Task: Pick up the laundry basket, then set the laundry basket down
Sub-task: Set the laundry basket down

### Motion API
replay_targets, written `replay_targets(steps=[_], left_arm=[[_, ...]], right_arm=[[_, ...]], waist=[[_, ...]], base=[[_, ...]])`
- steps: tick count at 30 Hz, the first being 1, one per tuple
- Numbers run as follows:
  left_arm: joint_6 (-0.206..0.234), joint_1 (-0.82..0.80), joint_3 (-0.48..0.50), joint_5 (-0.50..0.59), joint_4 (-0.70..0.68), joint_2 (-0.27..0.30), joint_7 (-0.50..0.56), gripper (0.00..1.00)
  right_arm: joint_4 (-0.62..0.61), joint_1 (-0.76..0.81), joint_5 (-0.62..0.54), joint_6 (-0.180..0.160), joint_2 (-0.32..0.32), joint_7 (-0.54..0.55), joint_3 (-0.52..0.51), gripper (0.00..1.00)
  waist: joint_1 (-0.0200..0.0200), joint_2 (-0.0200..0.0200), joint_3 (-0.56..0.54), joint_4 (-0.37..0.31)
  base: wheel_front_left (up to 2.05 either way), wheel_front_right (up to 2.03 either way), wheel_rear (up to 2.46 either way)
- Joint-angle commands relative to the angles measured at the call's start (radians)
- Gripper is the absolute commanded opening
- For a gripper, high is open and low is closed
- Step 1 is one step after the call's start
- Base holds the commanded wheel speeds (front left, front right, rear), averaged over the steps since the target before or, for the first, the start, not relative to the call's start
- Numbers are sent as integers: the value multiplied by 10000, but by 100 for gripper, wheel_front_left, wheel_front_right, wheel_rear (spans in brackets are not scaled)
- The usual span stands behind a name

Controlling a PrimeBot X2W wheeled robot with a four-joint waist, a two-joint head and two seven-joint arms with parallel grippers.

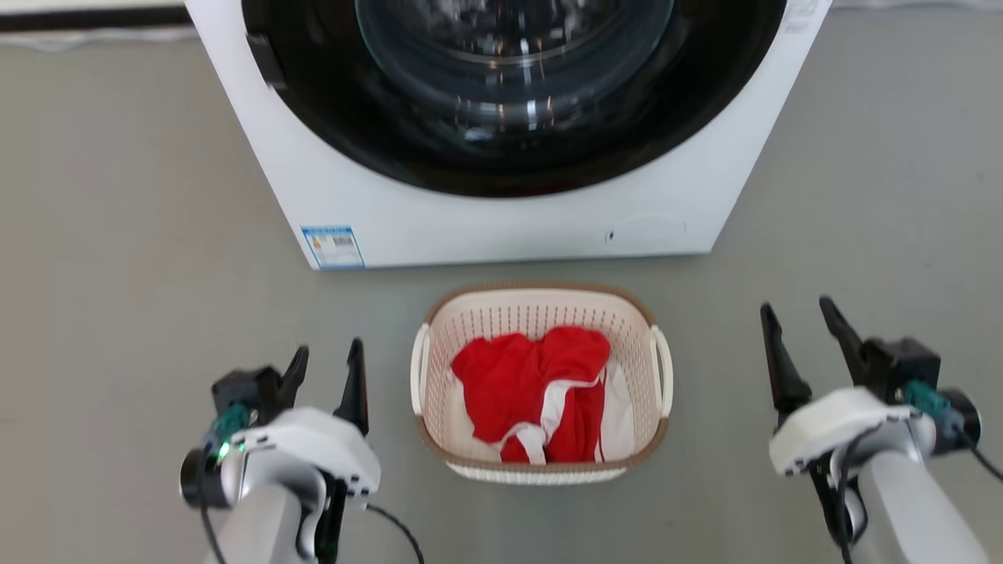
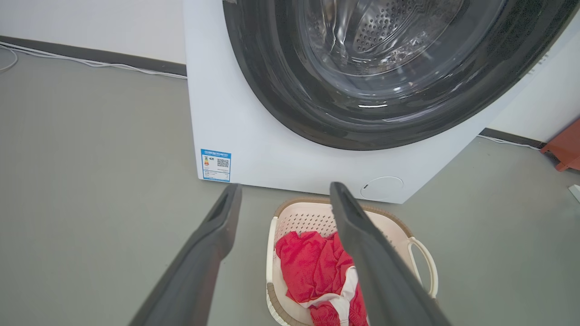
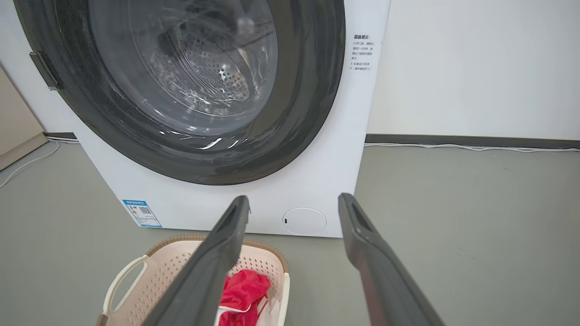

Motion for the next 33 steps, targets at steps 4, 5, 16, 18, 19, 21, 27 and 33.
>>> replay_targets(steps=[4, 5, 16, 18, 19, 21, 27, 33], left_arm=[[-103, 594, 734, 196, -804, 145, -51, 100], [-117, 754, 822, 252, -948, 141, -51, 100], [-184, 2211, 1434, 537, -2111, 97, -51, 100], [-177, 2379, 1477, 560, -2286, 91, -51, 100], [-182, 2444, 1495, 544, -2344, 89, -51, 100], [-185, 2552, 1497, 555, -2463, 85, -51, 100], [-69, 2776, 1285, 338, -2722, 80, -51, 100], [75, 2890, 1149, 186, -2759, 79, -51, 100]], right_arm=[[-570, 564, -33, 62, -64, -109, 67, 100], [-625, 690, -32, 62, -56, -109, 44, 100], [-1010, 1730, -59, 62, -22, -109, -49, 100], [-1125, 1835, -68, 62, 11, -109, -102, 100], [-1156, 1878, -66, 62, 20, -109, -126, 100], [-1217, 1970, -80, 62, 45, -109, -185, 100], [-1407, 2256, -156, 62, 157, -109, -333, 100], [-1424, 2377, -253, 62, 227, -109, -362, 100]], waist=[[0, 0, -650, -14], [0, 0, -744, -29], [0, 0, -1574, -192], [0, 0, -1633, -223], [0, 0, -1668, -229], [0, 0, -1734, -240], [0, 0, -1876, -196], [0, 0, -1951, -156]], base=[[0, 0, 0], [0, 0, 0], [0, 0, 0], [0, 0, 0], [0, 0, 0], [0, 0, 0], [0, 0, 0], [0, 0, 0]])
